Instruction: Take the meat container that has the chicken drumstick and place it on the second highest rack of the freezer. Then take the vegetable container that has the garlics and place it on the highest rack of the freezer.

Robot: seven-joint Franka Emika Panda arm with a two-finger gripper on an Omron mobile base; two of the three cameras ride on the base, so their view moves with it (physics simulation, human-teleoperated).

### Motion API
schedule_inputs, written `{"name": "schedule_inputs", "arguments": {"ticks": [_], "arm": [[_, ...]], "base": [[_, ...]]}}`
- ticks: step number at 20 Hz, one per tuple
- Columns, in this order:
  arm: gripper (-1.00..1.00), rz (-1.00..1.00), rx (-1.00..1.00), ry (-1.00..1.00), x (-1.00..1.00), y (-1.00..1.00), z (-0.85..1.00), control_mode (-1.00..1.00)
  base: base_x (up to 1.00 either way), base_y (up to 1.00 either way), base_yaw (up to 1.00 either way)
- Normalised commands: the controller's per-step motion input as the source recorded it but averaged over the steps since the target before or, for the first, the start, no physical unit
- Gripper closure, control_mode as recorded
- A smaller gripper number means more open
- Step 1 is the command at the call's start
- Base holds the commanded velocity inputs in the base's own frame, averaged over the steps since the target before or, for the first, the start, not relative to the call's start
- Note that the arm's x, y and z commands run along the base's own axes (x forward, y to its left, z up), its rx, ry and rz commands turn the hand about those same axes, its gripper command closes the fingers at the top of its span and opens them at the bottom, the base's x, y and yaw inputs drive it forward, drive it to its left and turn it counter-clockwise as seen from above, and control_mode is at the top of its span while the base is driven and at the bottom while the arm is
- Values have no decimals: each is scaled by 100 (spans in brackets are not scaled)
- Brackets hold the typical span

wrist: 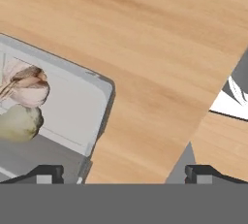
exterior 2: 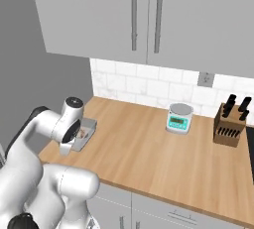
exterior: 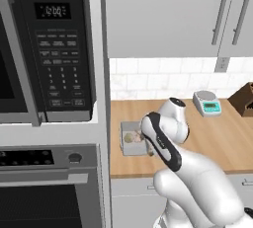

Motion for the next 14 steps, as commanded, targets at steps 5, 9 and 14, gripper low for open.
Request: {"name": "schedule_inputs", "arguments": {"ticks": [5, 9, 14], "arm": [[-100, 0, 0, 0, 22, 7, -25, -100], [-100, 0, 0, 3, 23, 6, -32, -100], [-100, 3, 0, 5, 26, 0, -33, -100]], "base": [[0, 0, 0], [0, 0, 0], [0, 0, 0]]}}
